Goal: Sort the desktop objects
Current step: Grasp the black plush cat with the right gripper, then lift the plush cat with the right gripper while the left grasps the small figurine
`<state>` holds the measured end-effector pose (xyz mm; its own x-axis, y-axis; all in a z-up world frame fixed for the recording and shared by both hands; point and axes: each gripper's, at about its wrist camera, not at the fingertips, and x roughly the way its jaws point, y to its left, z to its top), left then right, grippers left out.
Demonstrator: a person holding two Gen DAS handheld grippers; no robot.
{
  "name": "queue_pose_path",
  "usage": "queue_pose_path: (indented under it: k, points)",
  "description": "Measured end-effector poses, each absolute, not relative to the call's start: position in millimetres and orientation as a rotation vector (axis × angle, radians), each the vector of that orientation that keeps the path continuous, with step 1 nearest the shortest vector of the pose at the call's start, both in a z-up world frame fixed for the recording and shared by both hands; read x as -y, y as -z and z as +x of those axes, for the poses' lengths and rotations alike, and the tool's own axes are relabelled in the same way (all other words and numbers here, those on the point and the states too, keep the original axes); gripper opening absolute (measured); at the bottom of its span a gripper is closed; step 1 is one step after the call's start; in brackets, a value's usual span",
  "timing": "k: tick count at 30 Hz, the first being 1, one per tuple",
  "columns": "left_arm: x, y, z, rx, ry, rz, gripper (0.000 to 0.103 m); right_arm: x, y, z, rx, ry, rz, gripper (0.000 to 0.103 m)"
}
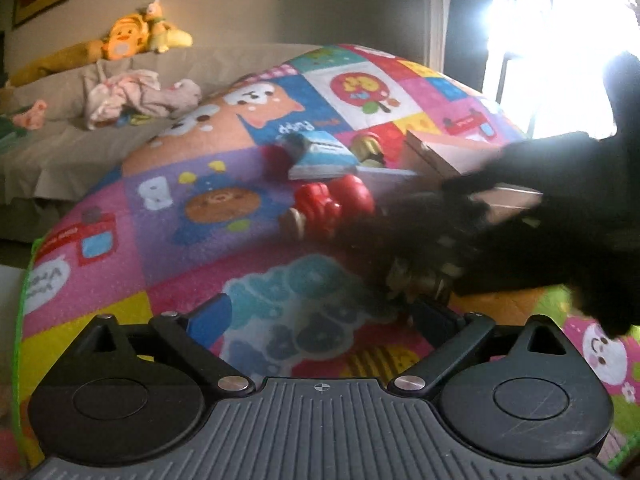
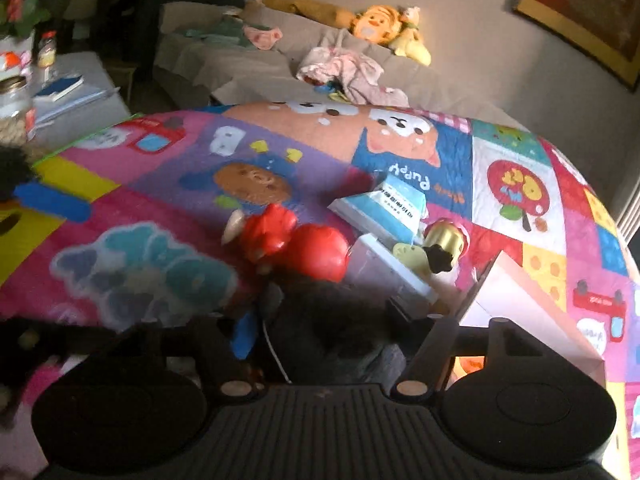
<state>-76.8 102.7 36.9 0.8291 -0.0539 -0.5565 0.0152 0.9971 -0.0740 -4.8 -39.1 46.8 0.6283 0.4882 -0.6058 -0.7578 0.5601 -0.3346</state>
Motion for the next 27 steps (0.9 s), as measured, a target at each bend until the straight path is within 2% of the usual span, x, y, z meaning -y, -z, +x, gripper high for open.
queue_pose_path:
  k: [8,15,20,25,27]
  points:
    - [-78.3,-33.7,-75.5,-0.612,0.133,-0.041,0.100,131.4,-59.6,-59.5,-0.528,-0.766,-0.530,0.064]
    - [-39.7,-34.3,-72.7,-0.632,0.232,0.025,0.101,194.2,-38.8,-60.9,-0.639,-0.586,-0.422,0.064]
    - [-23.5,-35.5,-75.0,-0.639,0.261,0.067,0.101,223.6,-32.3,-65.1,-0.647,-0.522,-0.326,0.088]
    - [-24.3,-34.3,-63.8,-0.634,0.227,0.100,0.101,235.7,-22.7,-70.0,-0.682,-0.522,-0.238,0.101]
    - [-27.9,-32.7,-53.2,-0.633,0.211,0.106,0.101,236.5,-17.3,-71.8,-0.699,-0.534,-0.215,0.103]
